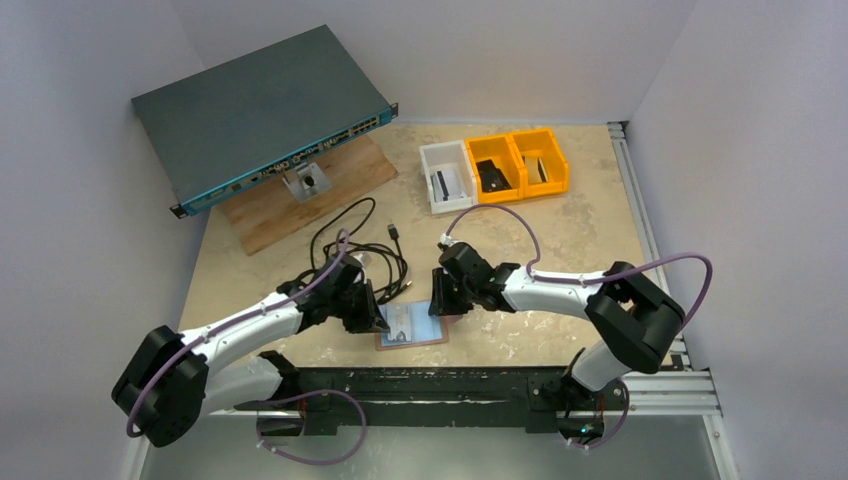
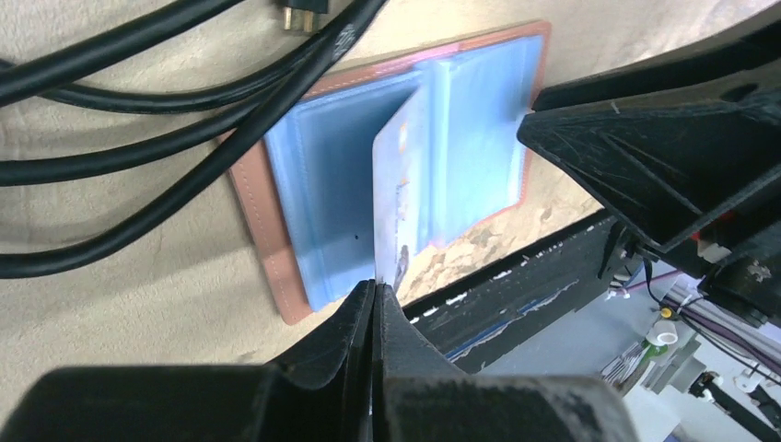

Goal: Take the credit cards out of the card holder
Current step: Remove the credit card from the card holder, then place the credit card in the storage box.

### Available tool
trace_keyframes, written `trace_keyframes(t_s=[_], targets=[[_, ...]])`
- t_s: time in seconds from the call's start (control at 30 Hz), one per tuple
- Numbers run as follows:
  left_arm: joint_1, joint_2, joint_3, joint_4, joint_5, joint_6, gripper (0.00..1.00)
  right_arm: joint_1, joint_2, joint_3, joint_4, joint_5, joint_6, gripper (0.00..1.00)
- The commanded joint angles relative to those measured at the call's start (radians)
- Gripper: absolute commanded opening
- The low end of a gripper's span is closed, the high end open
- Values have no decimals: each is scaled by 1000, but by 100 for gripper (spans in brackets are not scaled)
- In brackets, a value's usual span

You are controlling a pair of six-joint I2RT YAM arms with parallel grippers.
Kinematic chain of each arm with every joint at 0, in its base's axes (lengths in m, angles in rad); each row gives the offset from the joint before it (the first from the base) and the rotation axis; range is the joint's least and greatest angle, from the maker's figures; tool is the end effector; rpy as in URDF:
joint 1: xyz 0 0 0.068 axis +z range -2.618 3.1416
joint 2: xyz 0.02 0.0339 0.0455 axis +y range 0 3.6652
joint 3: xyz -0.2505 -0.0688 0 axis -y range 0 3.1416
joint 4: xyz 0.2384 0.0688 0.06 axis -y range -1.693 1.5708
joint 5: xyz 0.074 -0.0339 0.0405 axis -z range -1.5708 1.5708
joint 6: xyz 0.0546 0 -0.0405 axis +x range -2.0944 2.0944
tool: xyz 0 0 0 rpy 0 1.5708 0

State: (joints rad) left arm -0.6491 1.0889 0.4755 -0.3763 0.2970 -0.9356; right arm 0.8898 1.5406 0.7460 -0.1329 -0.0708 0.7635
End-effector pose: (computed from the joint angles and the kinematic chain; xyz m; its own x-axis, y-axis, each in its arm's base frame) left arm 0.1518 -0.1352 0.1418 -0.9634 -0.2352 -0.1288 -0.1171 0.8011 -0.5870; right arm 0.1854 0.2350 0.1330 -0.9183 -0.0377 -0.3942 -0.2309 0.8597 0.4556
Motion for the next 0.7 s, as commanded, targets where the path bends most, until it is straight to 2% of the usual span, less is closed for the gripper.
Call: trace_keyframes(t_s=[0.0, 0.2, 0.37, 0.5, 0.67], targets=[[7, -66, 69, -75, -19, 61, 0, -14, -91, 12, -18, -12, -19, 33], [9, -104, 118, -87, 5, 56, 0, -56, -165, 15, 75, -110, -3, 56], [48, -163, 149, -49, 63, 7, 0, -129, -210, -66, 277, -270, 59, 75], [113, -217, 151, 37, 142, -58, 0, -184, -249, -140, 473, -372, 145, 81], [175, -233, 120, 217, 254, -174, 0, -229, -264, -201, 729, -461, 282, 83]])
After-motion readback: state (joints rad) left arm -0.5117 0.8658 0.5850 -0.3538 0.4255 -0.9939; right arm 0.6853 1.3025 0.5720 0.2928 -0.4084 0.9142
